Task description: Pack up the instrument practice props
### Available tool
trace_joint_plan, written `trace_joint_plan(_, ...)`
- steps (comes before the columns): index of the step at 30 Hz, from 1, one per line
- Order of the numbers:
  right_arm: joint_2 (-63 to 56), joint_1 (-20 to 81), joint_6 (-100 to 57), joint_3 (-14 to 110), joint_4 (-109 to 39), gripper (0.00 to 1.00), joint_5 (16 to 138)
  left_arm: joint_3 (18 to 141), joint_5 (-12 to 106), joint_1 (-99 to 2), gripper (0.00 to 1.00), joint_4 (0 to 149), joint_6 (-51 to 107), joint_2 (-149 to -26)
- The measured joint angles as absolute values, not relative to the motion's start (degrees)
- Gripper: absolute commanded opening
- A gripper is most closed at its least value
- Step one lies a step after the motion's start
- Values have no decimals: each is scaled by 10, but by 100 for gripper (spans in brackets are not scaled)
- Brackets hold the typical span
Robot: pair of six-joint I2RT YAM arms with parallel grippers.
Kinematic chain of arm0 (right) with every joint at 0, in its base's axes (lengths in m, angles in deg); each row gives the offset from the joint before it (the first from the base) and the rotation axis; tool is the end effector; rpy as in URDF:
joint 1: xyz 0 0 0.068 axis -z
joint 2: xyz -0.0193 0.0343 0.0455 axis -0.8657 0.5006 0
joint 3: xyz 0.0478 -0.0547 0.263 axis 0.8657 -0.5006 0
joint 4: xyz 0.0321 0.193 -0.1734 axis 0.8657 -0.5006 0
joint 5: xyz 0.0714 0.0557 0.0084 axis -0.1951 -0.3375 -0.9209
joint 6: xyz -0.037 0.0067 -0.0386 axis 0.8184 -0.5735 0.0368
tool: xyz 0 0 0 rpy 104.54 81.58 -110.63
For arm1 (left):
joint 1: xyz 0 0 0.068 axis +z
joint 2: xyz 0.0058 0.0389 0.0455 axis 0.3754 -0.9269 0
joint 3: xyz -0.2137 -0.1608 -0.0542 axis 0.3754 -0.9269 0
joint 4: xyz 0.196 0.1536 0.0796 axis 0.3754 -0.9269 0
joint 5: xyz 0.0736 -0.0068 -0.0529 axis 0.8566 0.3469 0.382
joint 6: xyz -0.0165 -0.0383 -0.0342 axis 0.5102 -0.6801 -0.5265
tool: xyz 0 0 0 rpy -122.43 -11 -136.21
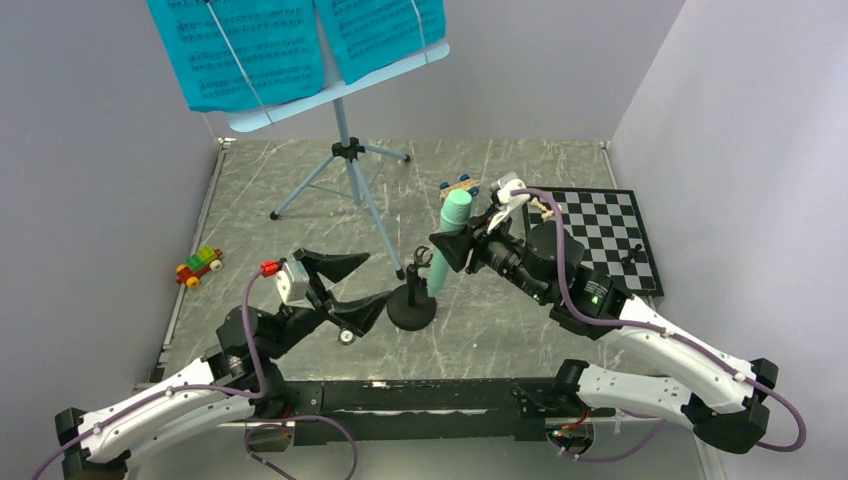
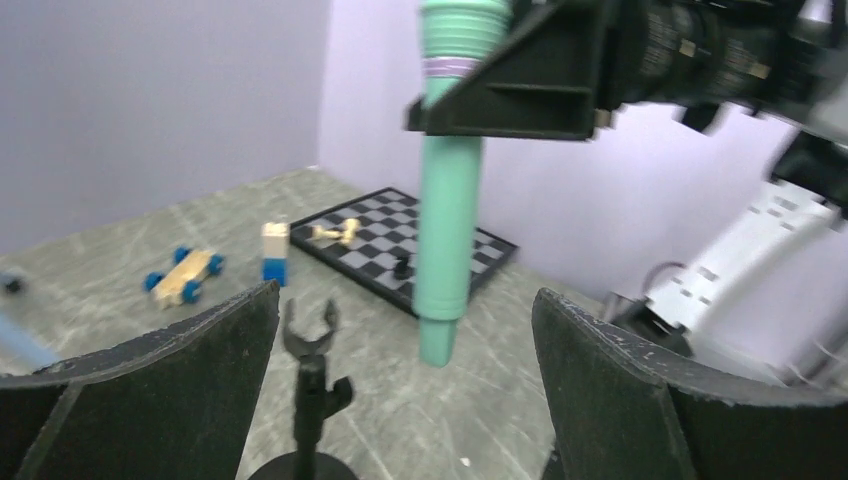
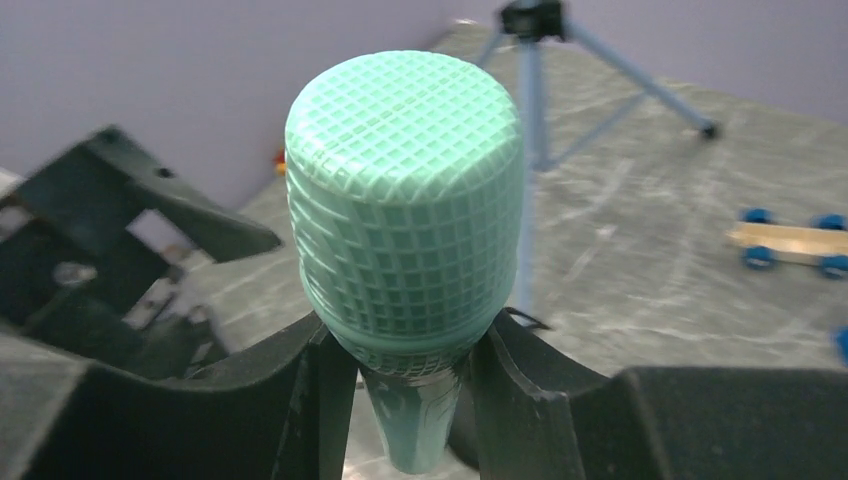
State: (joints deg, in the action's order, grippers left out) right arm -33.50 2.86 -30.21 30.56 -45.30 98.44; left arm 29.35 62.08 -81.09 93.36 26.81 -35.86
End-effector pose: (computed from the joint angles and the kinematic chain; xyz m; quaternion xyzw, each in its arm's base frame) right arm 0.1156 0.1630 0.4008 -0.1814 0.7089 0.3290 0.5970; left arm 0.0698 -0.1083 0.3091 0.1820 0.5502 -0.4502 0.6793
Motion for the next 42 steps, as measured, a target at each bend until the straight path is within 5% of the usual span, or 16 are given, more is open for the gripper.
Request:
trace_joint_plan(8,-255,35,-382,379,-426,0,781,342,446,-799,99,914,266,-398)
trace_joint_plan(17,-213,35,-423,388,-390,0,676,368,388,-789,95,905,264,-440)
trace_joint_plan(20,-208,34,-430,388,-371,0,659,371,383,-788,70,903,263,-456)
trace_joint_plan(23,-207,31,-434,388,-352,0,647,371,382,-786,23,903,251,-466)
trace_joint_plan(26,-209,23,-395,387,-338,0,646,370,407,-778,1,894,215,-466)
trace_joint_plan(28,-209,21,-392,387,-335,2,646,370,410,-778,0,893,210,-460)
trace_joint_plan(32,-208,16,-394,387,-340,94,649,367,420,-780,0,877,210,-444)
trace_joint_plan(42,-234,16,-395,370,-435,100,758,363,644,-780,0,691,202,-283)
